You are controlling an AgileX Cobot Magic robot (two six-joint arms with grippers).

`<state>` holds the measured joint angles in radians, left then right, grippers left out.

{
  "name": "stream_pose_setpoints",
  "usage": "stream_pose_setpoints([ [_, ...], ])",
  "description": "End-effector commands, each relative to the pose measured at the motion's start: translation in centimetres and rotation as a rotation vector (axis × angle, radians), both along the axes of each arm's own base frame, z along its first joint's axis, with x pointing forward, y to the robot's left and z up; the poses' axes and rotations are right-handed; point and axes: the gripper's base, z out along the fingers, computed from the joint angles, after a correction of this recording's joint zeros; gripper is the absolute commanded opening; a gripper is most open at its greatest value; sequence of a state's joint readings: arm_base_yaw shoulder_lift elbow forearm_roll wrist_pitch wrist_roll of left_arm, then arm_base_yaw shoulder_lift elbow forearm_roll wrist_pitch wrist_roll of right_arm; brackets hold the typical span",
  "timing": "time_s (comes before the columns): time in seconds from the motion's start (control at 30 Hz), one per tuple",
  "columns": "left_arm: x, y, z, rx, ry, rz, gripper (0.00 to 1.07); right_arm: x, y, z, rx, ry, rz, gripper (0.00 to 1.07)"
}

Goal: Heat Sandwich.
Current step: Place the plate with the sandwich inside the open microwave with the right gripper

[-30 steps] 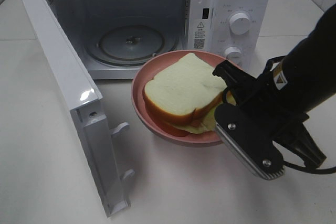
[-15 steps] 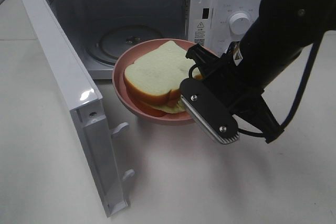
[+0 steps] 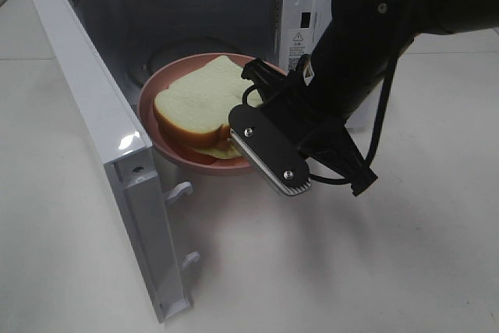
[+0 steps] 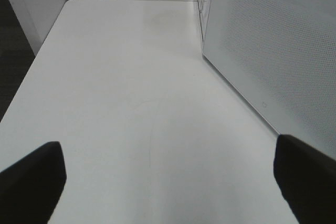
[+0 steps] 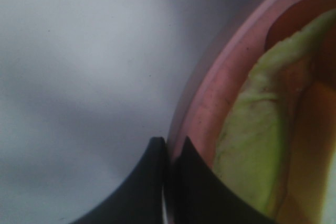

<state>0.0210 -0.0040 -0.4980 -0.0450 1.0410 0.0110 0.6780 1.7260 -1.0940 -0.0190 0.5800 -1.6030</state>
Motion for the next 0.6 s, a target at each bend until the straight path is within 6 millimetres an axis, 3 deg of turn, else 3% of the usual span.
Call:
stream_pose_setpoints([
  [0.03, -0.4, 0.0, 0.0, 0.000, -0.032, 0.001, 1.01, 1.0, 0.9, 0.4, 0.024, -0.030, 0.012, 0.00],
  [0.6, -0.4, 0.0, 0.0, 0.000, -0.032, 0.001, 1.01, 4.5, 3.7, -0.6, 0.026, -0.007, -0.037, 0.01],
])
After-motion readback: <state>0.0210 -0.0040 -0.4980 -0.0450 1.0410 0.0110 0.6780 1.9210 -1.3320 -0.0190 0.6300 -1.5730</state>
